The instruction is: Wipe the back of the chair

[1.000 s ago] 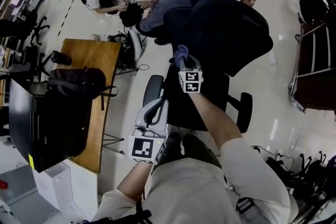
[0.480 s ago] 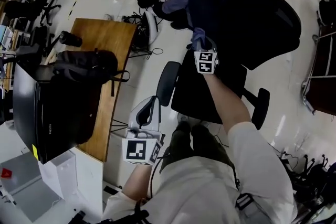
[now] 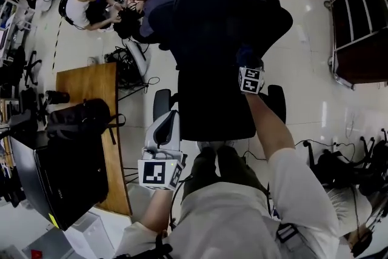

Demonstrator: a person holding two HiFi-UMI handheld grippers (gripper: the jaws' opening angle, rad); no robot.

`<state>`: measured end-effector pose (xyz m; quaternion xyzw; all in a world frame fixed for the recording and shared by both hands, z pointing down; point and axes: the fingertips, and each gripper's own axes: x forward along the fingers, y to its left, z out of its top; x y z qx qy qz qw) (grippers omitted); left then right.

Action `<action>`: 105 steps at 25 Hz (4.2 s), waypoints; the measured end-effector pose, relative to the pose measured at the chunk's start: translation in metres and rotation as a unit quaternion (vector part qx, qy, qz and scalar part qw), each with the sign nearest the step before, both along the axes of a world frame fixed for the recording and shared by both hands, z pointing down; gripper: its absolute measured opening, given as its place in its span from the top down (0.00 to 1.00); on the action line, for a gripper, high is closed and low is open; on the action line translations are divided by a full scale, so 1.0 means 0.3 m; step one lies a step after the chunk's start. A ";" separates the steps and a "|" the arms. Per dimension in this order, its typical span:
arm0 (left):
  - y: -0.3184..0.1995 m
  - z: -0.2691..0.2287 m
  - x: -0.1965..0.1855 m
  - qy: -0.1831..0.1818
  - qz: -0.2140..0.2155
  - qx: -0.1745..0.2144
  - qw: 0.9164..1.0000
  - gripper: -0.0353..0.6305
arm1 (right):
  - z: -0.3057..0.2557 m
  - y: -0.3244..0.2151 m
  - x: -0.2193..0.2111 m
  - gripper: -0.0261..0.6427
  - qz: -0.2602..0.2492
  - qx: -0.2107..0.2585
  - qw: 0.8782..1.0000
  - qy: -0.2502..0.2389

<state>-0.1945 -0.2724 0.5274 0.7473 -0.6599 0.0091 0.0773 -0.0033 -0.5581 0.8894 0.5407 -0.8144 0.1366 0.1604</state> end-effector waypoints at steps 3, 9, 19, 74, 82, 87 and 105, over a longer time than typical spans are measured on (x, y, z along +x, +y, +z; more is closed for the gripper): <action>-0.042 0.019 0.104 0.000 0.029 -0.004 1.000 0.85 | 0.015 -0.016 0.215 0.89 0.053 -0.012 0.999 -0.001; -0.062 0.042 0.232 -0.009 0.060 -0.040 0.997 0.85 | 0.006 -0.035 0.432 0.89 0.122 -0.030 0.992 -0.031; 0.044 0.048 0.015 0.004 -0.008 -0.005 1.000 0.85 | 0.033 0.233 -0.294 0.89 -0.059 -0.019 0.996 -0.063; 0.064 0.539 -0.226 0.002 -0.098 -0.095 0.991 0.85 | 0.622 0.099 -0.821 0.89 -0.111 -0.113 0.985 -0.070; -0.099 0.484 -0.072 0.008 -0.045 -0.085 0.995 0.85 | 0.681 -0.111 -0.076 0.89 0.070 -0.145 0.986 -0.039; -0.202 0.488 0.079 0.004 0.008 -0.084 0.996 0.85 | 0.757 -0.133 0.303 0.89 0.159 -0.173 0.972 -0.016; 0.239 -0.033 0.107 -0.048 0.007 0.068 0.997 0.85 | -0.914 0.523 0.054 0.89 0.013 0.158 0.970 -0.184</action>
